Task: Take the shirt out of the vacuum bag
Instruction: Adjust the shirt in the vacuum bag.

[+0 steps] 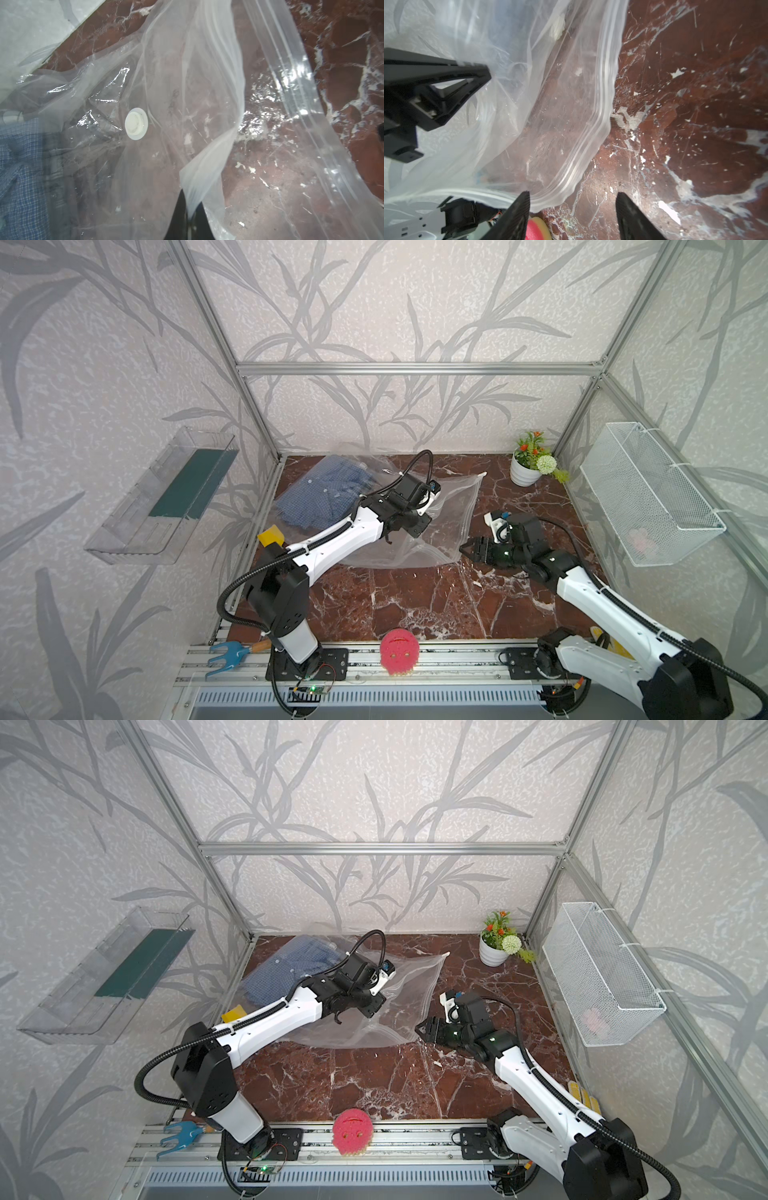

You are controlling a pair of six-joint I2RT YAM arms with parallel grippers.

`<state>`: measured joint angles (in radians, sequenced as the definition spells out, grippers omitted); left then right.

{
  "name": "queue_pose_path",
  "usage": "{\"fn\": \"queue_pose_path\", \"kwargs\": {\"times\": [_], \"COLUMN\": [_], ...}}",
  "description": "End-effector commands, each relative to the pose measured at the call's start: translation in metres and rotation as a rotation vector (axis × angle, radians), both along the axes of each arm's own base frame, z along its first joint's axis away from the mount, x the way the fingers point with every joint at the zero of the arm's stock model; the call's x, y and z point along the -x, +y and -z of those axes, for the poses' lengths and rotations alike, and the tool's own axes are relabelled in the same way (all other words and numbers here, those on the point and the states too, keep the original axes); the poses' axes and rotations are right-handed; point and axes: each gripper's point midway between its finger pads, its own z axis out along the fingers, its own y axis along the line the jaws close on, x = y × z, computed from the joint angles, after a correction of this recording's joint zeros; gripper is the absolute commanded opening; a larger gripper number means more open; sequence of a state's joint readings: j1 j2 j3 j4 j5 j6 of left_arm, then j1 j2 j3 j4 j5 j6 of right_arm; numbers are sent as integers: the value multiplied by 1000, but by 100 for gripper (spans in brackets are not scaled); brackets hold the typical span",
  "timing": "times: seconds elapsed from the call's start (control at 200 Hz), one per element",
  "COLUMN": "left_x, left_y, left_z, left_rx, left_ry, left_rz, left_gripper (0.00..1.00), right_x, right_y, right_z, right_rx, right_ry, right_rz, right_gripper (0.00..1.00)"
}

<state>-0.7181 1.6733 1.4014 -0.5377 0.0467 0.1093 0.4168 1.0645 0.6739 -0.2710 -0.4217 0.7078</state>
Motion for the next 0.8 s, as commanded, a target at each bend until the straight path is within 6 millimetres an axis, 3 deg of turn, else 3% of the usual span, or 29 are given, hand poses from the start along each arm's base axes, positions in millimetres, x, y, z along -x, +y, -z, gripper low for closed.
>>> {"fn": "queue_pose_path", "kwargs": {"times": [0.0,0.15,0.265,0.395,0.795], "left_x": [10,16,18,14,9], "left_y": [-8,-9,-11,-8,-11], "left_z": [3,11,13,5,-30], "left_rx": [-6,-28,-24,-35,-14], "left_ry": [45,60,64,37,-15], "left_rz": [62,61,54,36,34], "left_gripper": [0,0,0,0,0], "right_x": [-33,-38,-44,-53,-85], "right_y": [22,43,50,57,74], "right_z": [-54,-60,-41,-17,20], "right_rx": [-118,-109,-95,-98,-162], "right_ry": [-136,-145,-107,-68,-37], "right_rz": [32,-26,-27,-23,42], "right_gripper": [66,66,65,63,55]}}
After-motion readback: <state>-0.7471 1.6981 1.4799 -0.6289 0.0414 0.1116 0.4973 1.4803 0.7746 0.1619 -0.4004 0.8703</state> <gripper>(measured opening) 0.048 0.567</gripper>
